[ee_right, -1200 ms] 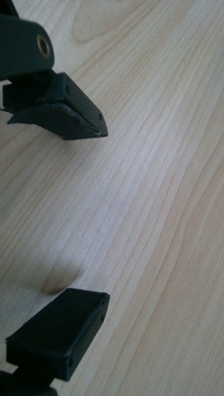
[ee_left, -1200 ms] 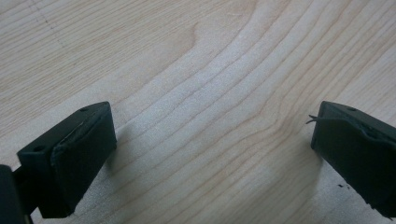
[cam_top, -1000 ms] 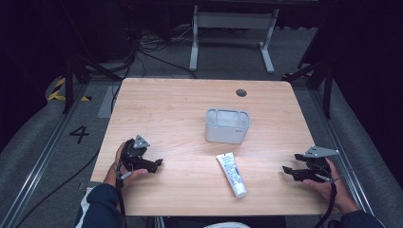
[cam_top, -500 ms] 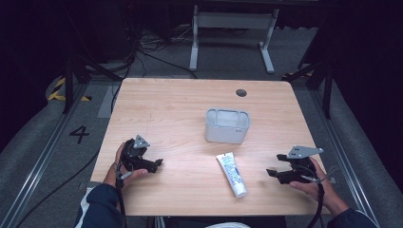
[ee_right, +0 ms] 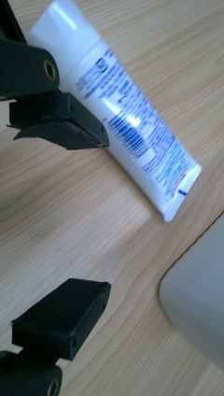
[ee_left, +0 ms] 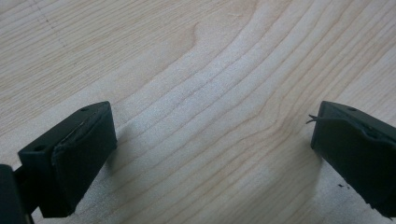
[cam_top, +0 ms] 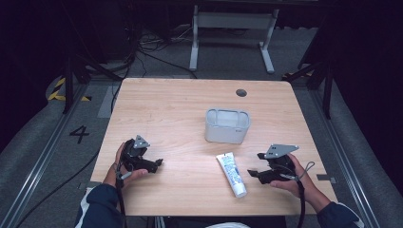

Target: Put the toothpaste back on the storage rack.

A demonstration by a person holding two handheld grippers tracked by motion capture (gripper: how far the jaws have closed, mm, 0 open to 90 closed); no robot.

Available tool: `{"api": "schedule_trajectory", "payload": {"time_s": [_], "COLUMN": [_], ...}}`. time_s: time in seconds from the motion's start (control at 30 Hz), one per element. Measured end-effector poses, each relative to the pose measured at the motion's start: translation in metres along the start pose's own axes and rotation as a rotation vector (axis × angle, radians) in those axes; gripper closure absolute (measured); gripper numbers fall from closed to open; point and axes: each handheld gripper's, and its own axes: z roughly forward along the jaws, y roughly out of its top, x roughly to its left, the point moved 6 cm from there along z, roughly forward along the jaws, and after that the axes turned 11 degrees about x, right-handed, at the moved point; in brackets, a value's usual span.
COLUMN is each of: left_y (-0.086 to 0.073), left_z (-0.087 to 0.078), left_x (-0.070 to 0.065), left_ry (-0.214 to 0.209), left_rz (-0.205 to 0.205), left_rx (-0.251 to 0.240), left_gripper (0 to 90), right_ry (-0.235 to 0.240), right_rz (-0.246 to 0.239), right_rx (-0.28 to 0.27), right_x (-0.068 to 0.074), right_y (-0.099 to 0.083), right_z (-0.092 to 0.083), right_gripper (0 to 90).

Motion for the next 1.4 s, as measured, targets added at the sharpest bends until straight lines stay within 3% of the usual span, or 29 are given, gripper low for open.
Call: {"api": "schedule_trajectory", "payload": {"time_s": [0.47,0.7,1.0,1.3,1.4], "left_y": [0.0,0.0,0.0,0.0,0.0], "left_z": [0.0,0.0,0.0,0.0,0.0], "left_x": [0.0,0.0,0.0,0.0,0.0], "left_ry": [0.0,0.0,0.004,0.005,0.005], "left_rz": [-0.001,-0.004,-0.005,-0.006,-0.005], "left_rx": [0.0,0.0,0.002,0.002,0.003], "left_gripper": [0.5,0.5,0.5,0.6,0.6], "right_ry": [0.003,0.023,0.043,0.041,0.041], "right_rz": [-0.063,-0.043,-0.045,-0.012,-0.028], "right_rx": [0.03,0.034,0.118,0.199,0.216], "right_x": [0.026,0.031,0.041,0.038,0.039], "right_y": [0.03,0.039,0.043,0.043,0.044], "right_z": [0.02,0.031,0.051,0.064,0.066], "right_gripper": [25.7,25.7,23.6,17.9,17.9]}}
